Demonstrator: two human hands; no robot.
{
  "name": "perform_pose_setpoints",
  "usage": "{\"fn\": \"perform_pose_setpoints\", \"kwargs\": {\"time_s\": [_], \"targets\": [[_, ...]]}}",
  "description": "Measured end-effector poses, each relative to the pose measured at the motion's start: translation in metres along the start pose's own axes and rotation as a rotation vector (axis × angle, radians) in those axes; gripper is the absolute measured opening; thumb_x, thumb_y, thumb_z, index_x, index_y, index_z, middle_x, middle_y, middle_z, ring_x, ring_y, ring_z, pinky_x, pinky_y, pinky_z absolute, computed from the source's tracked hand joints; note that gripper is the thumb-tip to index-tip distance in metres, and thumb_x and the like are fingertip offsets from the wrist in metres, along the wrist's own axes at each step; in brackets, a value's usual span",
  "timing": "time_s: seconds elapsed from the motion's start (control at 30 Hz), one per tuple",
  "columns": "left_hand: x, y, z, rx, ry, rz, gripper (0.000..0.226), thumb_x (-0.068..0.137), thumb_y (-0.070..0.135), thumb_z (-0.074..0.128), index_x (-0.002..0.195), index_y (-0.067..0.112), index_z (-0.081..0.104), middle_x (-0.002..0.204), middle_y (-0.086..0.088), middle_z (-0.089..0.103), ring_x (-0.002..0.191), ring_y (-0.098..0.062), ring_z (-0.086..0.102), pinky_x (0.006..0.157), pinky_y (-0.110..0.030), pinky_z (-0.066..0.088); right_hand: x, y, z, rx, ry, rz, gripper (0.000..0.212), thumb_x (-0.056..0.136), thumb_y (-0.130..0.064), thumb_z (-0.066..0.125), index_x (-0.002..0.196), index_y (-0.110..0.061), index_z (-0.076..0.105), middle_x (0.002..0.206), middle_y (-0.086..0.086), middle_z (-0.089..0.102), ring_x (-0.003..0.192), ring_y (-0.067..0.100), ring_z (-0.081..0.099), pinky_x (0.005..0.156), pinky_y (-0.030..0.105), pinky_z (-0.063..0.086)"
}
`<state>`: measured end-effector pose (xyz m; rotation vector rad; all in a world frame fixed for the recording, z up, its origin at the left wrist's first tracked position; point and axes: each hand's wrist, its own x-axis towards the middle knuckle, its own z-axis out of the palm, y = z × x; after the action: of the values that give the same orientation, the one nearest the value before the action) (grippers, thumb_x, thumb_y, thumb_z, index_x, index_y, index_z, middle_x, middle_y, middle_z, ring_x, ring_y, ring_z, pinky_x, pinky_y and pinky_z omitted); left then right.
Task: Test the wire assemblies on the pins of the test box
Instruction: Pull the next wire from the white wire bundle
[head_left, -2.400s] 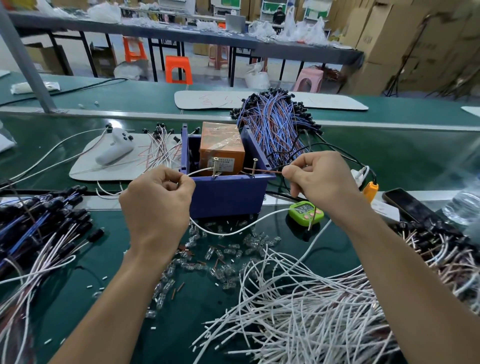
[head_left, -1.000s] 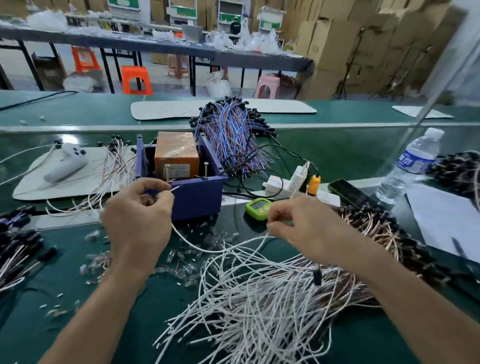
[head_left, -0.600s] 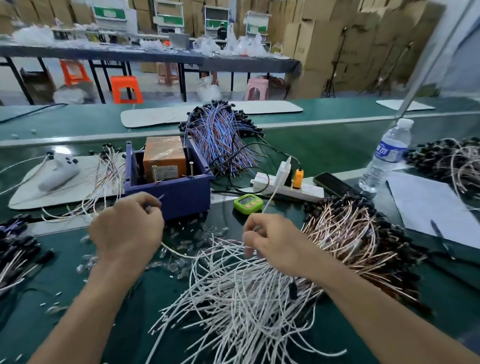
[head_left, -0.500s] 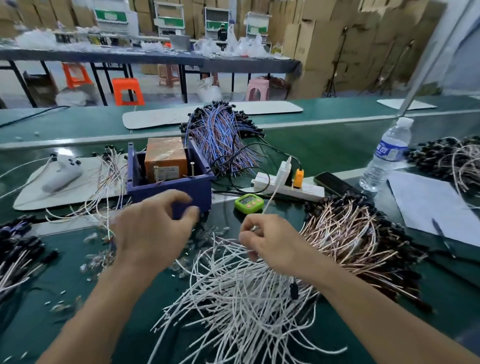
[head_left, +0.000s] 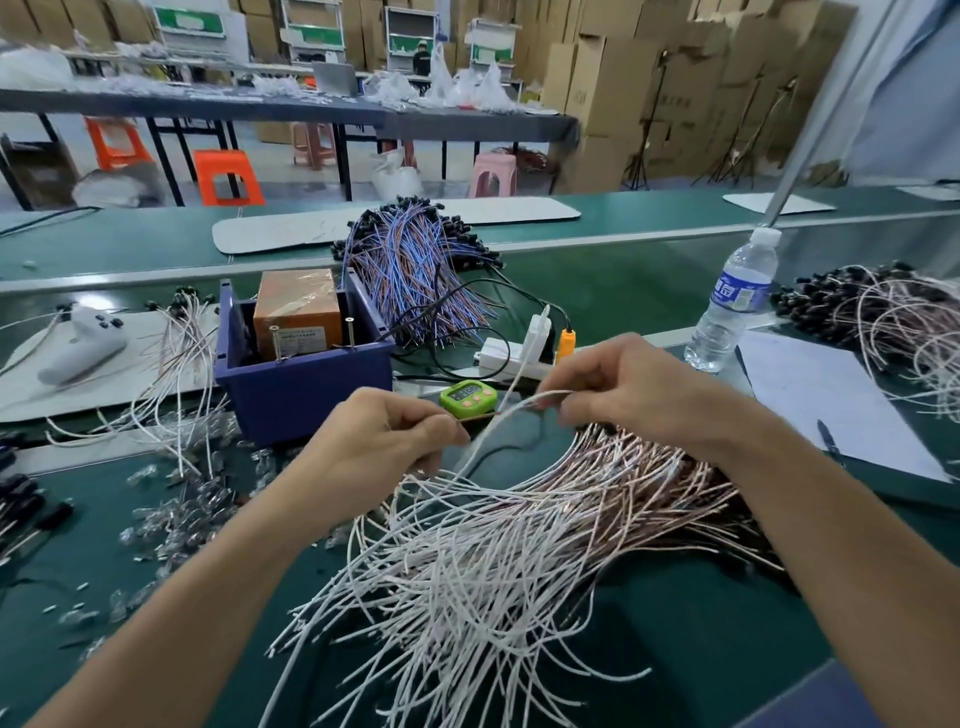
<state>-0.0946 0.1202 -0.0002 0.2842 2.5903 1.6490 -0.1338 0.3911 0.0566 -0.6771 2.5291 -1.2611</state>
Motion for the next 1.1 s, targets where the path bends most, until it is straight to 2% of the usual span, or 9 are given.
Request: {"fn": "perform_pose_setpoints", "kwargs": {"time_s": [0.17, 0.23, 0.37, 0.53, 0.6, 0.7, 0.87, 1.0, 1.1], "targets": [[0.003, 0.008, 0.023, -0.006, -0.033, -0.012, 0.017, 0.096, 0.030, 0.070, 0.089, 0.038, 0.083, 0.085, 0.013, 0.079, 0.086, -0.003, 0.074, 0.085, -0.031, 0.056, -0.011, 0.024, -0.035, -0.387, 0.294, -0.001, 0.033, 0.081, -0.011, 0.082, 0.080, -0.044, 0.082, 0.069, -0.015, 0.074, 0.058, 0.002, 0.060, 0.061, 0.019, 0.047], [0.004, 0.008, 0.033, 0.044, -0.015, -0.002, 0.012, 0.096, 0.036, 0.070, 0.093, 0.038, 0.082, 0.085, 0.019, 0.078, 0.084, 0.001, 0.072, 0.080, -0.027, 0.055, -0.016, 0.038, -0.034, -0.524, 0.383, 0.013, 0.032, 0.078, -0.008, 0.083, 0.079, -0.040, 0.083, 0.075, -0.014, 0.076, 0.074, 0.005, 0.065, 0.078, 0.023, 0.051], [0.007, 0.005, 0.043, 0.215, 0.077, 0.046, 0.008, 0.091, 0.047, 0.072, 0.094, 0.052, 0.077, 0.083, 0.028, 0.074, 0.071, 0.011, 0.064, 0.058, -0.005, 0.043, -0.022, 0.074, -0.023, -0.805, 0.377, 0.055, 0.035, 0.080, 0.000, 0.074, 0.084, -0.034, 0.084, 0.095, -0.008, 0.078, 0.101, 0.013, 0.061, 0.107, 0.031, 0.029], [0.023, -0.009, 0.059, 0.553, -0.076, 0.025, 0.049, 0.090, 0.058, 0.068, 0.137, 0.047, 0.058, 0.150, 0.025, 0.044, 0.133, -0.006, 0.047, 0.111, -0.033, 0.039, -0.026, 0.094, -0.020, -0.790, 0.371, 0.170, 0.047, 0.074, 0.008, 0.063, 0.094, -0.029, 0.084, 0.109, -0.006, 0.078, 0.112, 0.010, 0.060, 0.116, 0.028, 0.021], [0.028, -0.016, 0.064, 0.586, -0.120, -0.048, 0.064, 0.090, 0.060, 0.065, 0.149, 0.046, 0.043, 0.158, 0.021, 0.037, 0.136, -0.012, 0.046, 0.111, -0.037, 0.040, -0.025, 0.092, -0.016, -0.757, 0.397, 0.153, 0.047, 0.076, 0.007, 0.062, 0.099, -0.029, 0.083, 0.113, -0.008, 0.077, 0.112, 0.009, 0.059, 0.118, 0.030, 0.024], [0.028, -0.029, 0.070, 0.426, -0.031, -0.116, 0.061, 0.091, 0.050, 0.070, 0.147, 0.046, 0.045, 0.141, 0.016, 0.057, 0.122, -0.009, 0.057, 0.097, -0.030, 0.046, -0.027, 0.085, -0.001, -0.642, 0.417, 0.096, 0.048, 0.083, 0.006, 0.058, 0.109, -0.028, 0.080, 0.121, -0.008, 0.074, 0.107, -0.002, 0.045, 0.115, 0.023, 0.021], [0.020, -0.030, 0.064, 0.301, 0.209, -0.044, 0.026, 0.091, 0.030, 0.073, 0.116, 0.037, 0.075, 0.098, 0.028, 0.072, 0.094, 0.013, 0.064, 0.087, -0.014, 0.051, -0.012, 0.067, 0.036, -0.537, 0.325, 0.078, 0.044, 0.091, -0.001, 0.053, 0.115, -0.027, 0.078, 0.123, -0.003, 0.073, 0.120, 0.015, 0.059, 0.113, 0.028, 0.039], [0.006, -0.029, 0.036, 0.245, 0.349, -0.038, 0.014, 0.091, 0.024, 0.074, 0.096, 0.035, 0.081, 0.073, 0.034, 0.070, 0.073, 0.018, 0.063, 0.058, 0.001, 0.040, 0.013, 0.032, 0.080, -0.340, 0.240, -0.015, 0.036, 0.094, -0.004, 0.055, 0.106, -0.025, 0.081, 0.109, -0.003, 0.076, 0.058, -0.011, 0.058, 0.056, 0.005, 0.042], [-0.017, -0.033, 0.002, 0.270, 0.538, -0.051, 0.018, 0.090, 0.026, 0.075, 0.105, 0.036, 0.080, 0.074, 0.033, 0.068, 0.077, 0.018, 0.063, 0.062, 0.002, 0.042, 0.037, 0.000, 0.108, -0.218, 0.214, -0.092, 0.020, 0.094, -0.016, 0.065, 0.098, -0.024, 0.083, 0.090, -0.012, 0.078, 0.064, -0.012, 0.060, 0.058, 0.005, 0.042]]}}
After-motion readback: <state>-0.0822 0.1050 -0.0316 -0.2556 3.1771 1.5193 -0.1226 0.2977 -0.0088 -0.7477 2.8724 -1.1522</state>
